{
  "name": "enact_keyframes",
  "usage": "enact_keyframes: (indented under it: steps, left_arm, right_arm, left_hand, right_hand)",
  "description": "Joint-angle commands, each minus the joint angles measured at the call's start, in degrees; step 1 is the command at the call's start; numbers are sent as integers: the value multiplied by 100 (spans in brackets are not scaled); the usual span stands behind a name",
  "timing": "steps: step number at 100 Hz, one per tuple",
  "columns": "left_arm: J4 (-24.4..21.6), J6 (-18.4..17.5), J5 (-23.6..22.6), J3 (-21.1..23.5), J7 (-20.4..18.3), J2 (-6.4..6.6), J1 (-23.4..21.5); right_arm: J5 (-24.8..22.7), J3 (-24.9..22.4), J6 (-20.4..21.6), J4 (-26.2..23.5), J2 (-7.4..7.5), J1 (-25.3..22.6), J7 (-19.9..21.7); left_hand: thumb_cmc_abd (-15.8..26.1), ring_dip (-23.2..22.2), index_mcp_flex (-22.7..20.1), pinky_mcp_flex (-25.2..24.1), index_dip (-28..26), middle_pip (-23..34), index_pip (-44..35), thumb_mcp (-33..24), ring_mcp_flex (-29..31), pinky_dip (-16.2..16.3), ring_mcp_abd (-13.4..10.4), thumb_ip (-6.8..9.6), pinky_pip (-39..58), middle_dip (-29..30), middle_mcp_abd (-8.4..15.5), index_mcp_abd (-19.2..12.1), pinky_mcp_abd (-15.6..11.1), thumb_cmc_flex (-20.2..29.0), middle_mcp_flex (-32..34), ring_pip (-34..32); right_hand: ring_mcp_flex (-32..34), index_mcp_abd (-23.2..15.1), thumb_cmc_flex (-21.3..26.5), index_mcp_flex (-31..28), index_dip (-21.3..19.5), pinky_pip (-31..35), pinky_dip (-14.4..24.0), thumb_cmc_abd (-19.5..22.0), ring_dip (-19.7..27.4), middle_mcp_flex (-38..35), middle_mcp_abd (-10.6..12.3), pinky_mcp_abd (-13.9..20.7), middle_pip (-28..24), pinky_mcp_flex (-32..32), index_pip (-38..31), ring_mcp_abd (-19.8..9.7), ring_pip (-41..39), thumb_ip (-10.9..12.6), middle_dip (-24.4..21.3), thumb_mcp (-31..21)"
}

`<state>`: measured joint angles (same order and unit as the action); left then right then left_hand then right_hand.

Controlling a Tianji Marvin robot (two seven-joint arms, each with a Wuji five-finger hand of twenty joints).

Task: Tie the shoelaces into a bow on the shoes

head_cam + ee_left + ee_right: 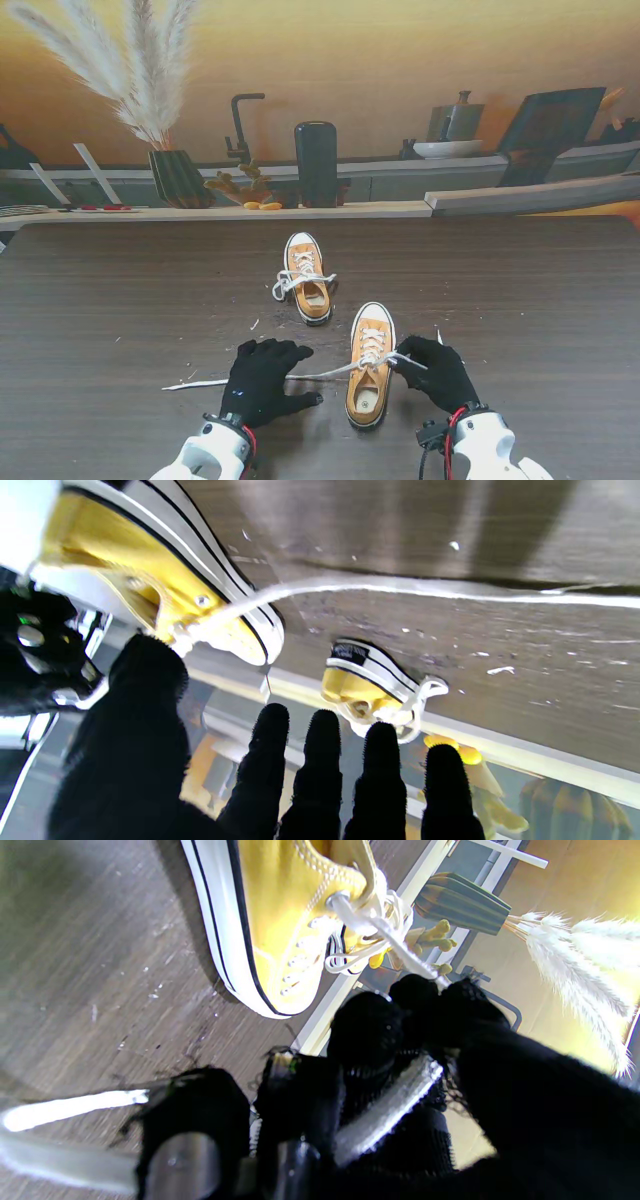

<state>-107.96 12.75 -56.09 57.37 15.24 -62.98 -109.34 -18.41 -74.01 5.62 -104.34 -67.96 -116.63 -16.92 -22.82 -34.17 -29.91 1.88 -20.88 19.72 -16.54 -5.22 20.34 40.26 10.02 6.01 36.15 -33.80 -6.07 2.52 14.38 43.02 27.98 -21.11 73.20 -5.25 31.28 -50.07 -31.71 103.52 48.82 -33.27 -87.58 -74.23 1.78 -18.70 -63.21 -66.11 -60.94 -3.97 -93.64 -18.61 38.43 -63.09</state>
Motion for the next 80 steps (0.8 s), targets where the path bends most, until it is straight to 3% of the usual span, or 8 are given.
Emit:
enact_keyframes:
  steps: [1,14,40,57,80]
  left_arm:
    - [-226,156,-158,-158,-320,32,159]
    - [-299,678,-421,-607,-861,101,591]
    - [152,1439,-477,-1422,-1255,89,1563]
    - [346,1598,-408,-1637,-1443,97,1836]
    - [559,1764,-414,-1891,-1420,76,2073]
  right_arm:
    - [35,-8,-6,-32,35,-24,127]
    - [79,-23,-49,-37,45,-37,203]
    - [286,-23,-119,17,53,-23,346]
    - [303,-59,-162,-8,55,-58,368]
    - [366,-93,-183,-47,63,-89,435]
  left_hand:
    - [-160,-229,-28,-81,6,61,77,-180,-222,147,-94,107,123,-201,82,80,-334,228,-262,-86]
    - [-201,-343,-95,-69,-117,59,-5,-300,-285,193,-138,128,260,-278,-38,89,-377,288,-331,-210]
    - [-271,-460,-345,-25,-277,112,-165,-543,-268,180,-124,186,406,-367,-100,242,-301,423,-270,-404]
    - [-292,-467,-370,-11,-349,136,-248,-649,-266,157,-124,180,467,-386,-111,222,-272,401,-272,-457]
    - [-270,-505,-389,34,-601,234,-615,-897,-185,128,-112,117,688,-435,-136,233,-254,431,-208,-644]
  right_hand:
    - [199,-378,40,-93,36,1625,37,128,-238,-57,-471,211,22,-195,-76,-1194,-307,188,101,191]
    - [196,-390,41,-100,30,1606,21,135,-238,-18,-488,208,66,-191,-64,-1188,-299,188,95,200]
    - [181,-383,74,-103,1,1526,-28,144,-238,34,-528,159,153,-180,-47,-1078,-223,196,85,213]
    - [176,-401,77,-102,-11,1498,-40,163,-238,61,-539,135,179,-174,-43,-1038,-205,195,81,229]
    - [166,-396,99,-95,-25,1429,-65,202,-238,109,-561,72,211,-165,-32,-955,-151,199,80,259]
